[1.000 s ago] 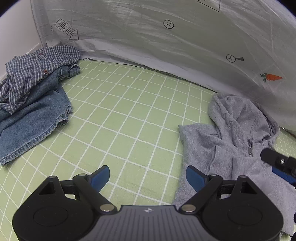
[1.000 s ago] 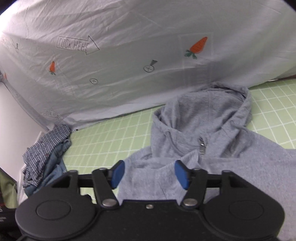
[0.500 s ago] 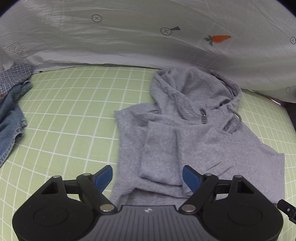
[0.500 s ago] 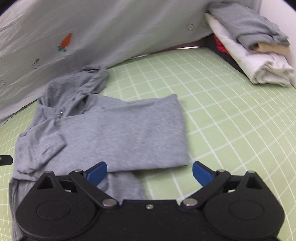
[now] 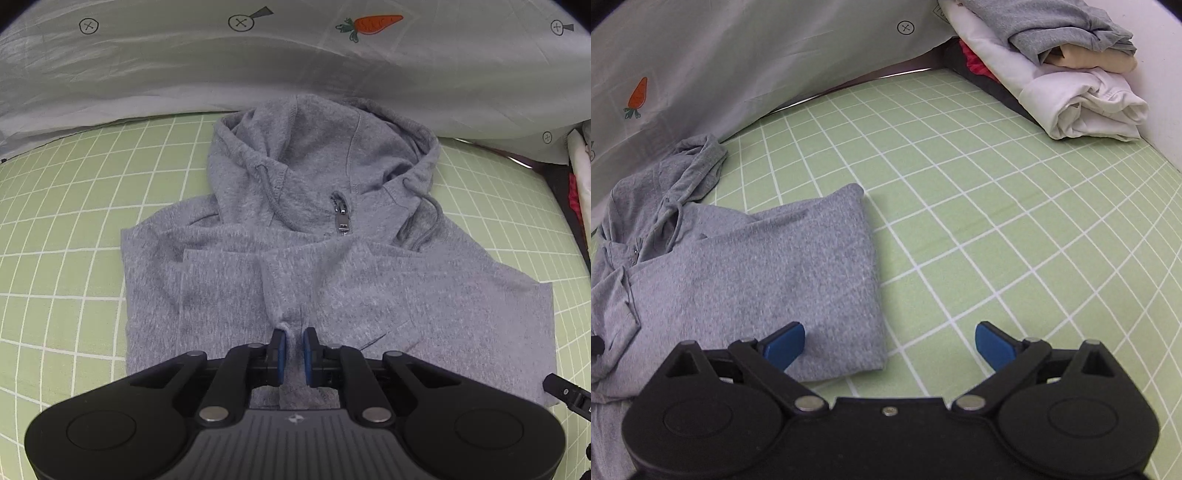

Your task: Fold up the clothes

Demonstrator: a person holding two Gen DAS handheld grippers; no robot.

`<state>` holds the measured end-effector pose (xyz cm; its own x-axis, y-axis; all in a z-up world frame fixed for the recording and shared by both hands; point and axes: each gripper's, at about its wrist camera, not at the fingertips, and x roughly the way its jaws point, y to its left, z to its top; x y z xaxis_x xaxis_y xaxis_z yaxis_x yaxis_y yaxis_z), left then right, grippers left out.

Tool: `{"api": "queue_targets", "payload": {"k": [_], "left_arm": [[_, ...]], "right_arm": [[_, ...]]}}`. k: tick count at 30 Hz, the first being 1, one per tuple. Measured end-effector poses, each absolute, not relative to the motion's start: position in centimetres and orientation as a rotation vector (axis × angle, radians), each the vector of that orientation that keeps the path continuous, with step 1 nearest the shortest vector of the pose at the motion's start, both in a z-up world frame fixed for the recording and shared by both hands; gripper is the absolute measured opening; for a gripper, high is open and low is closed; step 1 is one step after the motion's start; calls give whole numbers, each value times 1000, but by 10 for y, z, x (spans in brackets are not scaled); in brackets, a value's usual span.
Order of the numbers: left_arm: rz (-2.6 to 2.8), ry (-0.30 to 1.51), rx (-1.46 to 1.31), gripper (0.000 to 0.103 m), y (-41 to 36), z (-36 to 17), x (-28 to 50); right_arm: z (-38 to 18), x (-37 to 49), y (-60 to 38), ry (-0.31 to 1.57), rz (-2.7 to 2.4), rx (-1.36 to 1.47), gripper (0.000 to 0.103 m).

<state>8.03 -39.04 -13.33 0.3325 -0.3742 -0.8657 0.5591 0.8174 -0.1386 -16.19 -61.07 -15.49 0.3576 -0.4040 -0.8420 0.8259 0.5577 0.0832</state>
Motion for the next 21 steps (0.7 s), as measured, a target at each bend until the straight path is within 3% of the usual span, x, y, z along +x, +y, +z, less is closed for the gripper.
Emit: {"api": "queue_targets", "payload": {"k": [14,21], "left_arm": [[-599,785,-110,6,-310,-11,98],[-330,709,-152,8,-238,-5,129]], "right_arm": [[-146,-146,-582,913,-774,484,100],[-147,-127,-561,960,-693,410,100]]}}
